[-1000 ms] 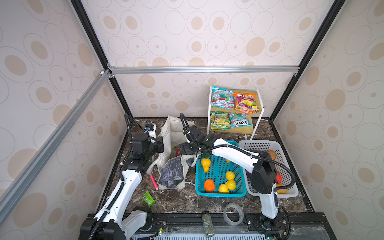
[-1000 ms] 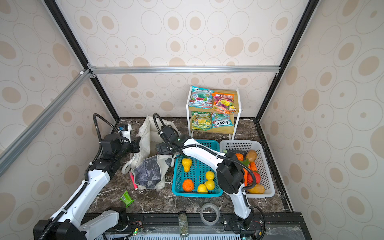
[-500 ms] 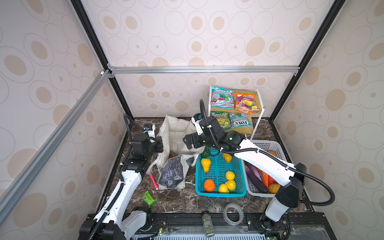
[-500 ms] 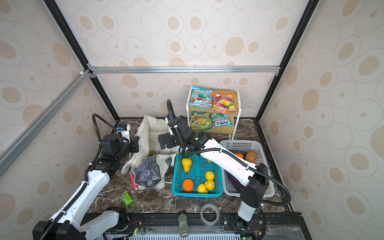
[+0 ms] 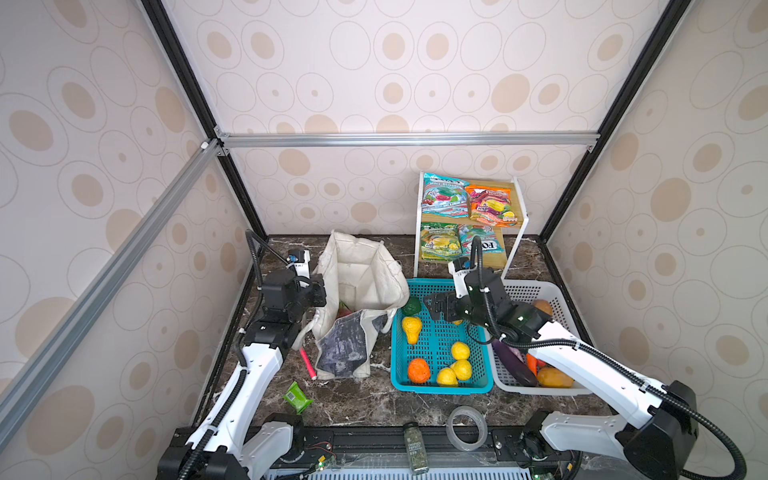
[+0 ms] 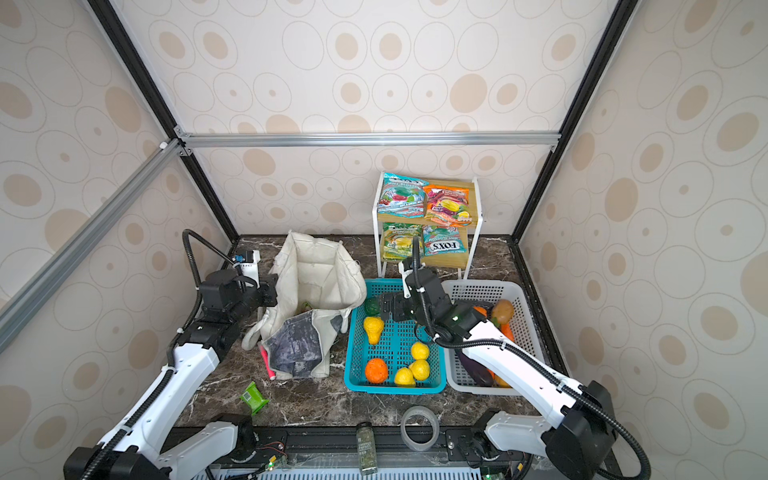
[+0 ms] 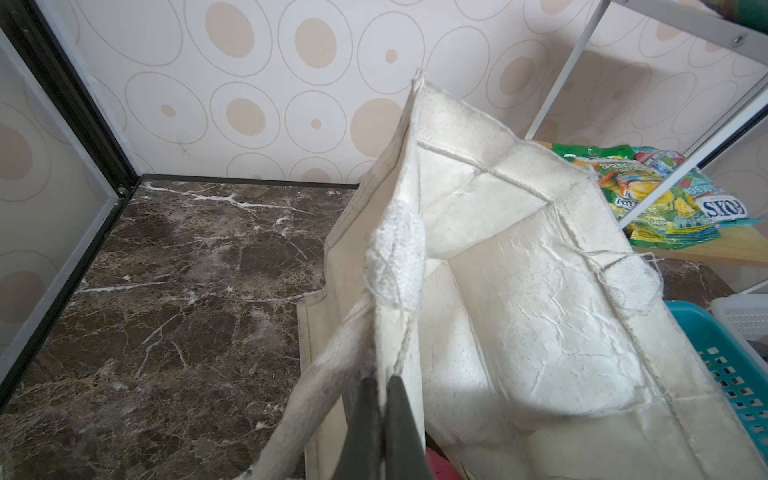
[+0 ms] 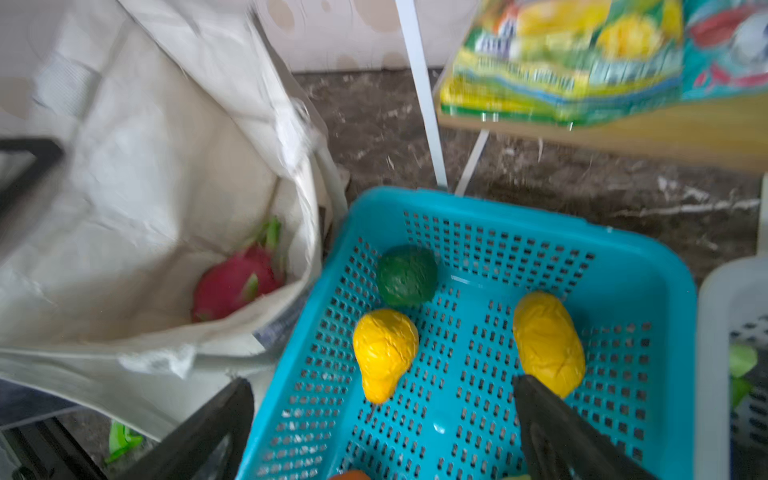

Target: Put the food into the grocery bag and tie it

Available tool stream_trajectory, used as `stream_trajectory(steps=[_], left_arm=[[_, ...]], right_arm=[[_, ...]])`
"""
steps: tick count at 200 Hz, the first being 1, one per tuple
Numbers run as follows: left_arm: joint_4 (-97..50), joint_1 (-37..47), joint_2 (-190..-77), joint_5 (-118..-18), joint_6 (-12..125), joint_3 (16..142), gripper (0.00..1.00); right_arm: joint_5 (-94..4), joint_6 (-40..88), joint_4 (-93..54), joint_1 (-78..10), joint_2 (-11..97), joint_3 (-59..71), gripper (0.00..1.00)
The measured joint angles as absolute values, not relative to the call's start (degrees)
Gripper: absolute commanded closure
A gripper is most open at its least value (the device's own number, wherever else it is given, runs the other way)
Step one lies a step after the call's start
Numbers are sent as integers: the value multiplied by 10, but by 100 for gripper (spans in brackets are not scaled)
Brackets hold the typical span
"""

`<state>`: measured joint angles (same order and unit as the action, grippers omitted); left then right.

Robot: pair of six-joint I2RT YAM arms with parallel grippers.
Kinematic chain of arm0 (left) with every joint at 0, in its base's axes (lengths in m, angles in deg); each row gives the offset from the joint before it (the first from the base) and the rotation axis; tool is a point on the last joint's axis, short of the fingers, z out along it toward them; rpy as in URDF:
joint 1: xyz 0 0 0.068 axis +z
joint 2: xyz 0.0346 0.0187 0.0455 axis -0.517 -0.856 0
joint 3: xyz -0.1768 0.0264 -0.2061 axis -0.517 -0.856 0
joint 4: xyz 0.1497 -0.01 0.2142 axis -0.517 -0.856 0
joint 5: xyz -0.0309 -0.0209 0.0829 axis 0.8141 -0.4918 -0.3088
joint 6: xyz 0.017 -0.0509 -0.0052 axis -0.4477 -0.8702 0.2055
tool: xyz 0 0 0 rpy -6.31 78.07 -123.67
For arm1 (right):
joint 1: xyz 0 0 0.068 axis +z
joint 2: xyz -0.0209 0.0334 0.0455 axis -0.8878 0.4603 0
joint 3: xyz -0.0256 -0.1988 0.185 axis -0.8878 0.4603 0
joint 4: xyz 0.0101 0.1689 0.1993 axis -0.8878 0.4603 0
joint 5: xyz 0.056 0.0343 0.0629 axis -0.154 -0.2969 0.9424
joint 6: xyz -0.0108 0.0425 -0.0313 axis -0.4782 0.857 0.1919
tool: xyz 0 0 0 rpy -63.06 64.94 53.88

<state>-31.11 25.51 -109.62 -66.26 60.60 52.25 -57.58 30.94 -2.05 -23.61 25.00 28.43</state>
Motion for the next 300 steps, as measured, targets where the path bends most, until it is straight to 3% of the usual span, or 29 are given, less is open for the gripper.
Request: stream_trajectory(steps=[38, 81, 184, 198, 234, 300], left_arm=[[-311, 255, -1096, -663, 606, 523, 100], [-311, 255, -1096, -663, 606, 523, 100], [-311, 255, -1098, -665, 607, 523, 100], [-311, 255, -1098, -667, 607, 522, 100], [-310, 255, -1106, -668, 608, 522, 100], [-309, 255, -1106, -674, 608, 522, 100]], right_arm=[[-535, 321, -74, -236, 318, 318, 5], [-490, 335, -150, -236, 428, 318, 17], [-499, 360, -228, -236, 544, 322, 19], [-505, 360, -228, -236, 552, 322, 21], [-512, 365, -230, -236, 552, 322, 38], [-526, 366, -208, -236, 477, 340, 43]])
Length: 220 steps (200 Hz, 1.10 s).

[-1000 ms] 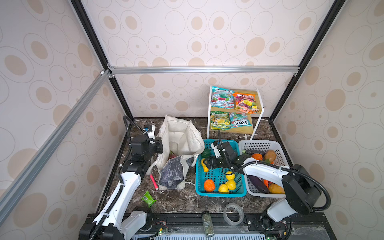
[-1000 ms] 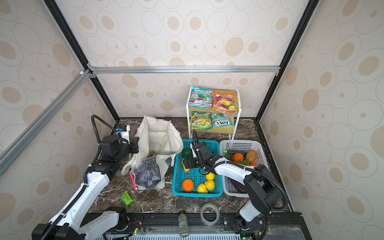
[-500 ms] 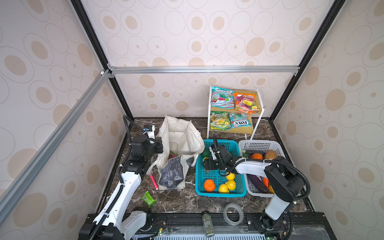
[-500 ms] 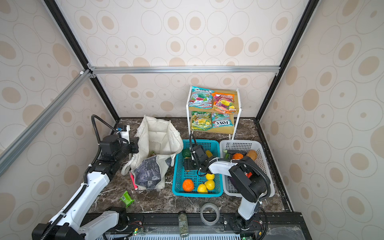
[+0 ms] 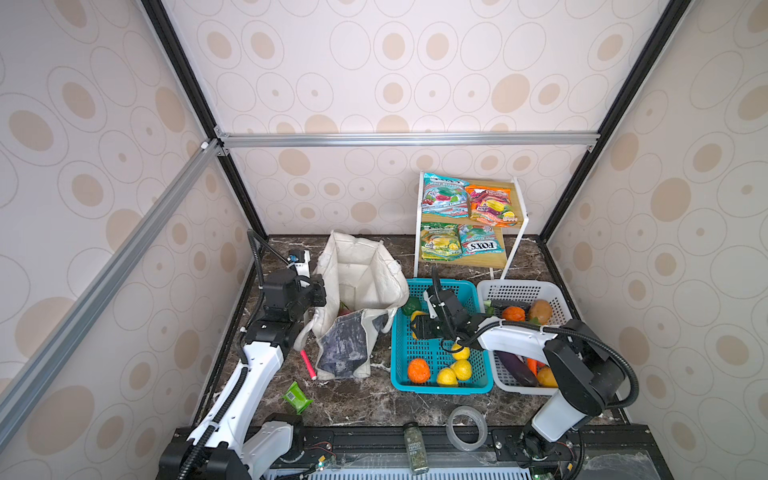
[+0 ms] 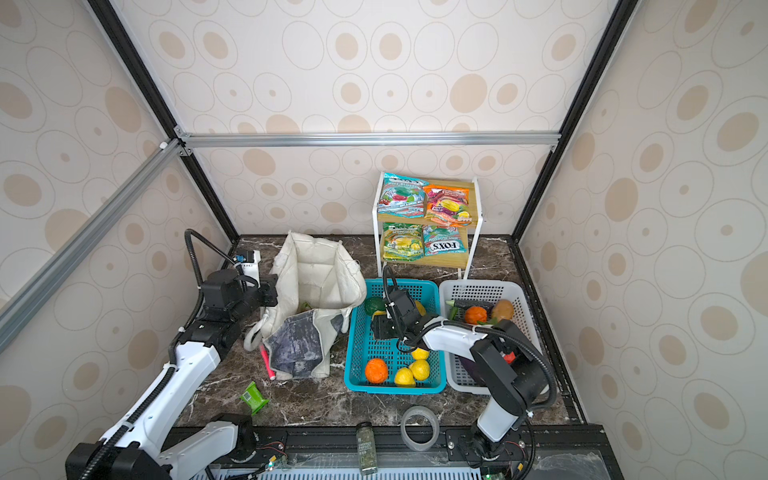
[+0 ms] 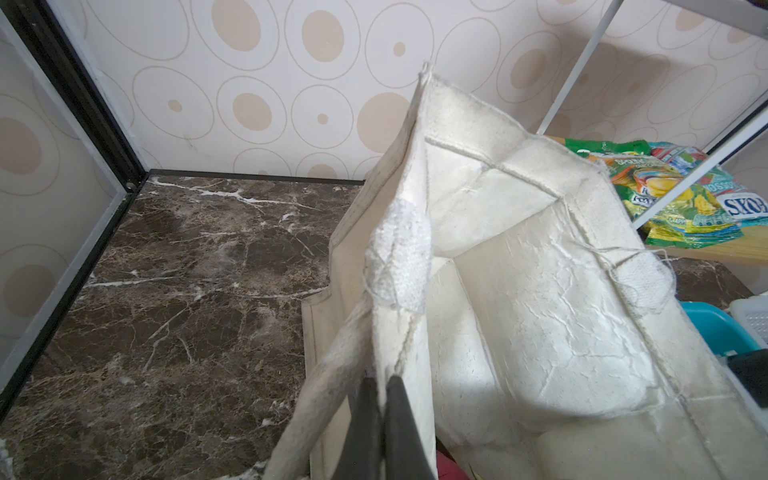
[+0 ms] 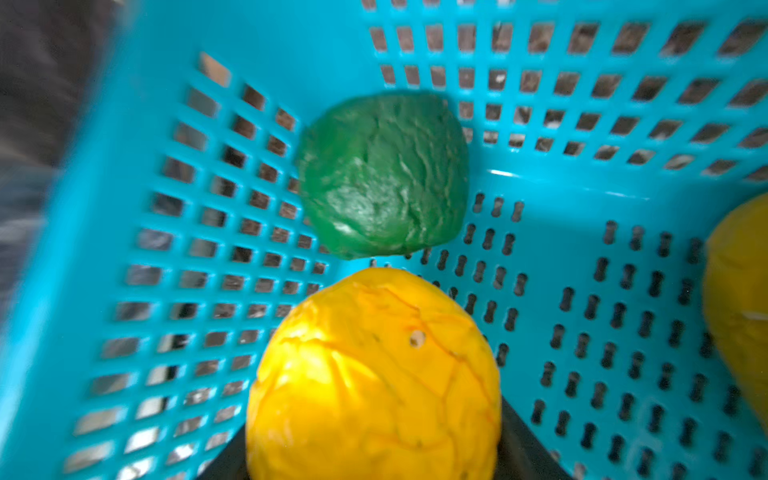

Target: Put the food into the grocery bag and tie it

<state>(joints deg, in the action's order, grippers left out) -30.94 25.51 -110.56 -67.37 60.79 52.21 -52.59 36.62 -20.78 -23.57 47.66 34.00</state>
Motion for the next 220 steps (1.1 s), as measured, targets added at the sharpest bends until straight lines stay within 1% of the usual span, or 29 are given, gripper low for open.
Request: stream_trajectory(steps=[18, 41, 73, 96, 122, 134, 154, 185, 220], left_arm=[[-309, 255, -1106, -673, 608, 522, 100], [-309, 255, -1106, -673, 608, 522, 100], [-309, 255, -1106, -673, 608, 522, 100], [-309, 255, -1106, -671, 608, 522, 100], [-309, 255, -1106, -670, 608, 522, 100], [-309, 255, -1106, -669, 608, 522, 100], [-309, 255, -1106, -669, 608, 522, 100], [-309, 255, -1106, -669, 608, 522, 100], [-309, 255, -1106, -668, 608, 522, 100]], right_arm=[[-533, 366, -196, -236, 446, 341, 44], [-540, 365, -169, -236, 395, 341, 47], [-542, 352, -126, -236, 324, 330, 47], [-541, 330, -80, -232, 306, 276, 47], [-535, 297, -42, -215, 314, 178, 47], [-524, 283, -34, -205, 333, 123, 47], [-501, 268, -26, -189, 393, 27, 48], [-474, 253, 3, -162, 530, -112, 48], [-435, 254, 52, -144, 671, -213, 49]])
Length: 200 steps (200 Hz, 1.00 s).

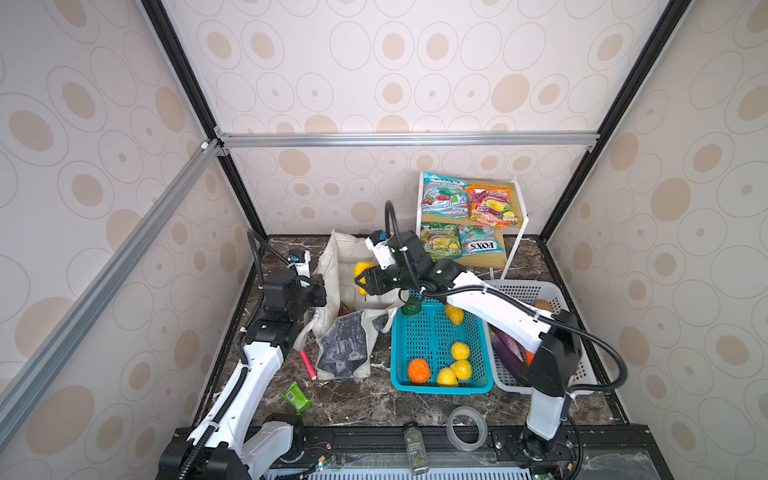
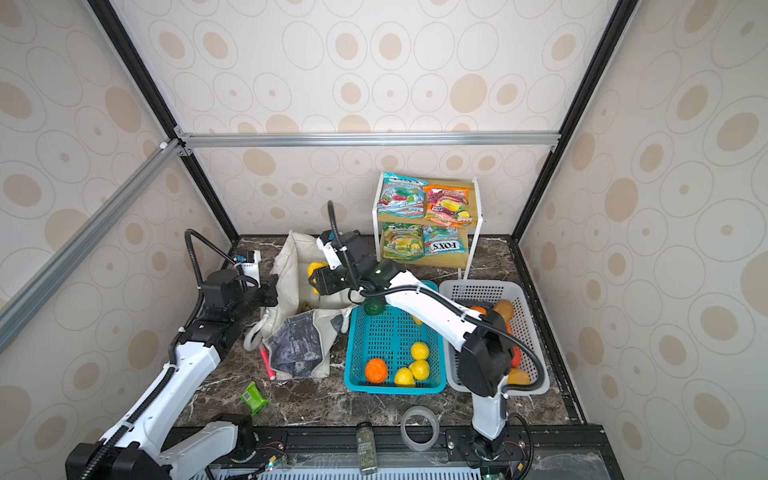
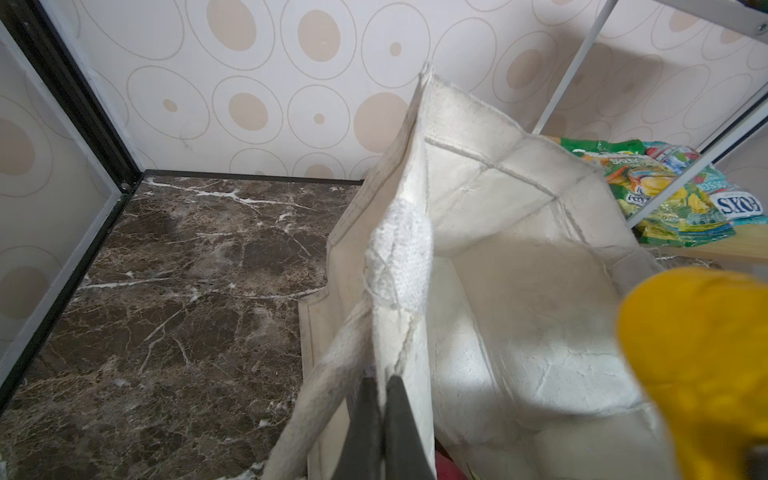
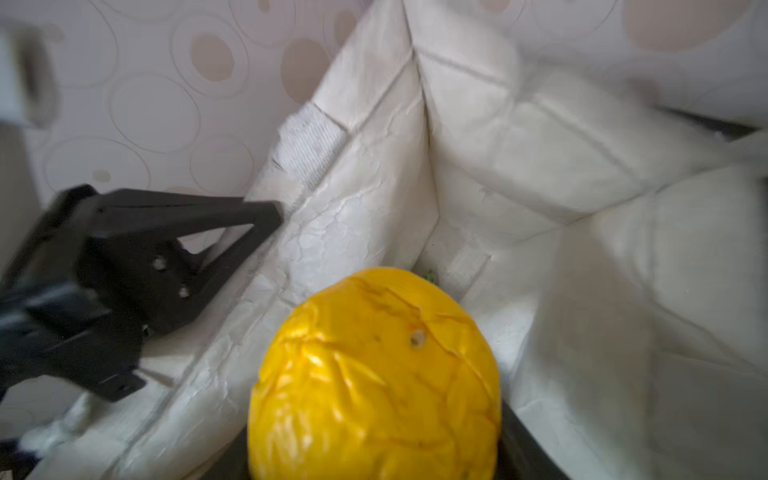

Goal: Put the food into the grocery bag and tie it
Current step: 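Grasp the small yellow pear with the right gripper and lift it, then carry the yellow pear into the tote bag and open the right gripper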

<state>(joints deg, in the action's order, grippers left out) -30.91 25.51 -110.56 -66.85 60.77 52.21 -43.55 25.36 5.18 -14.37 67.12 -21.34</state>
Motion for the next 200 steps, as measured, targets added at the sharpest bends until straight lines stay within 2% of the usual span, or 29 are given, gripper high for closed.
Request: stream_trajectory(steps=[27, 70, 100, 187, 192, 200], left_arm=[[-309, 255, -1106, -668, 608, 522, 100], [-309, 255, -1105, -668, 608, 522, 100], [-309, 255, -1105, -667, 608, 522, 100], [-309, 255, -1103, -667, 608, 522, 100], [-309, 255, -1103, -667, 608, 522, 100], [-309, 255, -1103, -667, 608, 522, 100]], right_arm=[[-412, 259, 84, -138, 742, -242, 49], [-406, 267, 124, -138, 790, -254, 49], [-418, 267, 145, -137, 810, -274, 42], [-454, 262, 174, -134, 807, -308, 10], [-456, 263, 174, -133, 805, -308, 1], [-459, 263, 175, -133, 802, -309, 0]])
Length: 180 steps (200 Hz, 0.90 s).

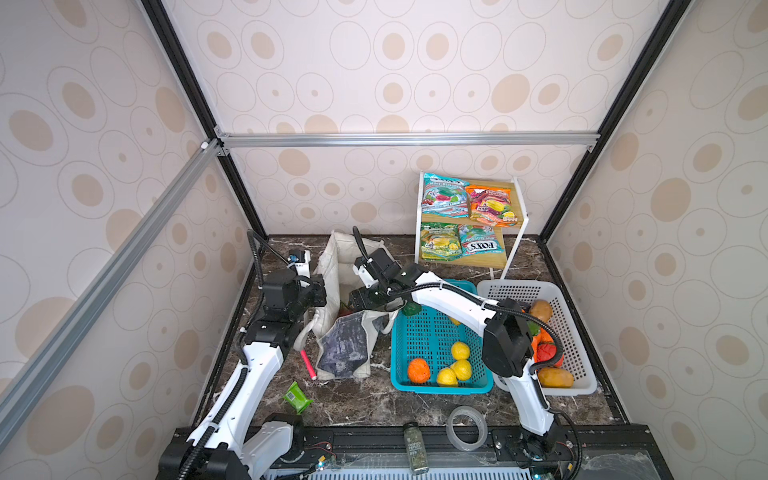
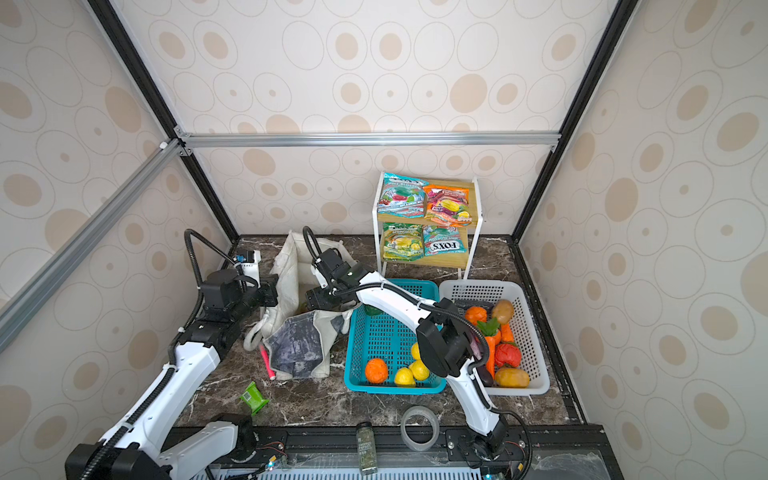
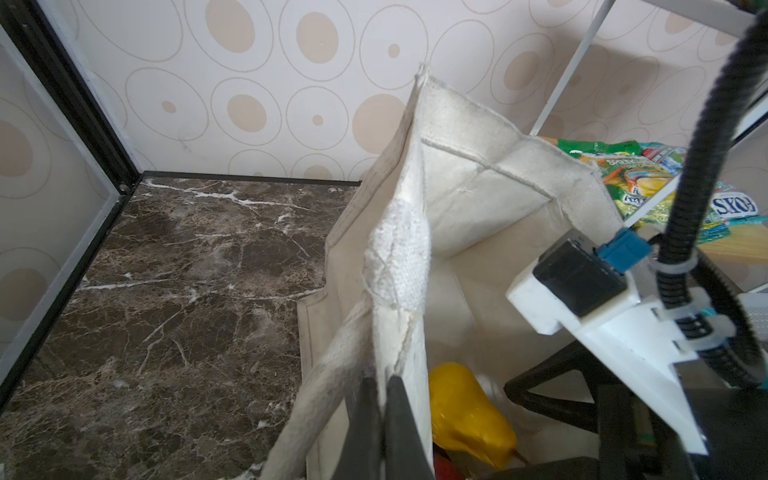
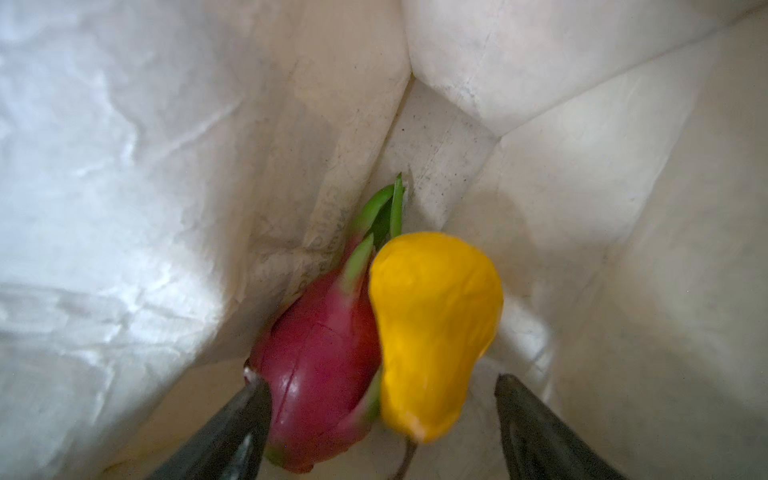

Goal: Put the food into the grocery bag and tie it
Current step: 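Carry the yellow pear into the tote bag and open the right gripper, then lower the right gripper into the teal basket and grasp the orange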

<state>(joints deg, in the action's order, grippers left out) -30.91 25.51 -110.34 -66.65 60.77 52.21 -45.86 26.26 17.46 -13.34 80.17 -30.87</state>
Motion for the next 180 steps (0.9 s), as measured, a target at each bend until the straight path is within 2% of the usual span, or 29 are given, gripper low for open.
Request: stream_trajectory(steps=[42, 110, 142, 180], left_arm=[[-309, 255, -1103, -667, 608, 522, 100], [-309, 255, -1103, -667, 608, 522, 100], [-309, 255, -1101, -667, 608, 522, 100], [-309, 255, -1101, -667, 608, 522, 100]], right_arm=[[-479, 260, 177, -131, 751, -308, 0], [-525, 243, 149, -131, 573, -246, 0], [-567, 241, 140, -131, 488, -154, 0], [-608, 242, 119, -131, 365, 18, 0]])
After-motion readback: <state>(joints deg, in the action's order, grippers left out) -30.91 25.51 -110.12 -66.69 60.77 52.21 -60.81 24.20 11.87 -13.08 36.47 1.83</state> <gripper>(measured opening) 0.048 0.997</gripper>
